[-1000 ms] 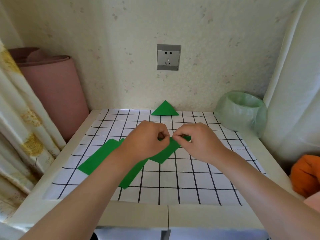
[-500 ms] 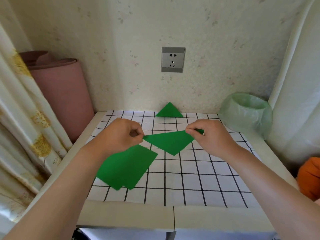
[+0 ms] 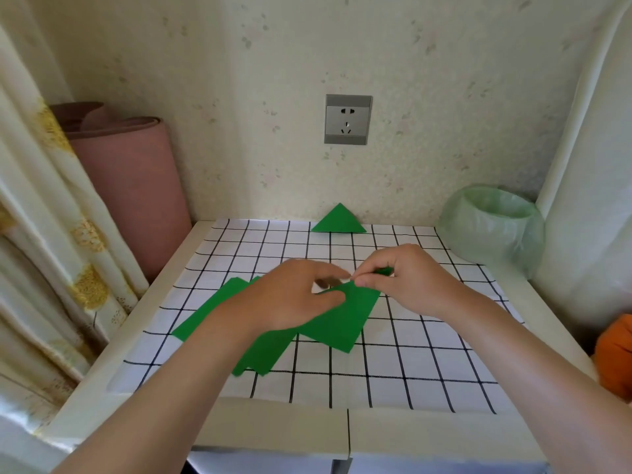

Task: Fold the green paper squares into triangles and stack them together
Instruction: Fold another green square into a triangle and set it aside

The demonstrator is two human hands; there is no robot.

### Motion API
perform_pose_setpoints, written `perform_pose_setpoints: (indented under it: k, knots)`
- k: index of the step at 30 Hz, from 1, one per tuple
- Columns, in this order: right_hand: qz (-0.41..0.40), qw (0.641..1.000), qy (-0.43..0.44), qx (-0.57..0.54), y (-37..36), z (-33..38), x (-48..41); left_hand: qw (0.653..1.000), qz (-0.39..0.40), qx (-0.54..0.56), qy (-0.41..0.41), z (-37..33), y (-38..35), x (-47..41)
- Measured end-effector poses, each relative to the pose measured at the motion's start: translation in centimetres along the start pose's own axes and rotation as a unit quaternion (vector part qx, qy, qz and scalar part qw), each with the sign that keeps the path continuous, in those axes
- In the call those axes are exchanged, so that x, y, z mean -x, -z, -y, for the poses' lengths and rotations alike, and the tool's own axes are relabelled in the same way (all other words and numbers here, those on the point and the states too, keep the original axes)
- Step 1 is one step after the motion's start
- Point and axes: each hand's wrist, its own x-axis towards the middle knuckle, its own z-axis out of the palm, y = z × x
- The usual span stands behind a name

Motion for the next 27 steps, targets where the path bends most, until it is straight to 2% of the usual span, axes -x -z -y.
perform_pose_setpoints:
  k: [3, 5, 8, 10, 12, 14, 17, 19, 23, 27]
  knots:
    - [-0.011, 1.0, -0.007, -0.014, -0.2, 0.0, 0.2, 0.999, -0.005, 0.038, 0.01, -0.3, -0.8, -0.7]
    - [-0.047, 0.999, -0.016, -0.007, -0.2, -0.4, 0.3, 0.997, -0.02, 0.065, 0.035, -0.4, -0.8, -1.1]
    - [-0.121, 0.992, -0.014, 0.021, -0.1, -1.1, 0.4, 0.989, -0.024, 0.109, 0.095, 0.2, -0.7, -1.6]
    - [-0.152, 0.987, 0.002, 0.056, -0.2, -1.2, 0.6, 0.976, -0.061, 0.148, 0.147, 0.6, -0.6, -1.8]
    - [-0.121, 0.988, 0.037, 0.085, -0.4, -1.2, 1.1, 0.951, -0.097, 0.216, 0.2, 0.8, -0.4, -2.1]
    - [-0.062, 0.987, 0.08, 0.124, -0.7, -1.1, 1.4, 0.908, -0.085, 0.338, 0.231, 0.6, -0.3, -2.3]
    - [-0.017, 0.98, 0.093, 0.173, -1.5, -1.3, 1.5, 0.845, -0.051, 0.483, 0.221, 0.4, -0.2, -2.5]
    - [-0.033, 0.979, 0.098, 0.178, -1.8, -1.6, 1.4, 0.825, -0.036, 0.523, 0.21, 0.3, -0.3, -2.5]
    - [-0.094, 0.981, 0.101, 0.135, -1.6, -1.9, 0.9, 0.857, -0.012, 0.485, 0.175, 0.1, -0.8, -2.3]
    - [-0.092, 0.991, 0.062, 0.078, -1.4, -1.6, 0.7, 0.894, -0.007, 0.427, 0.134, -0.1, -1.3, -2.1]
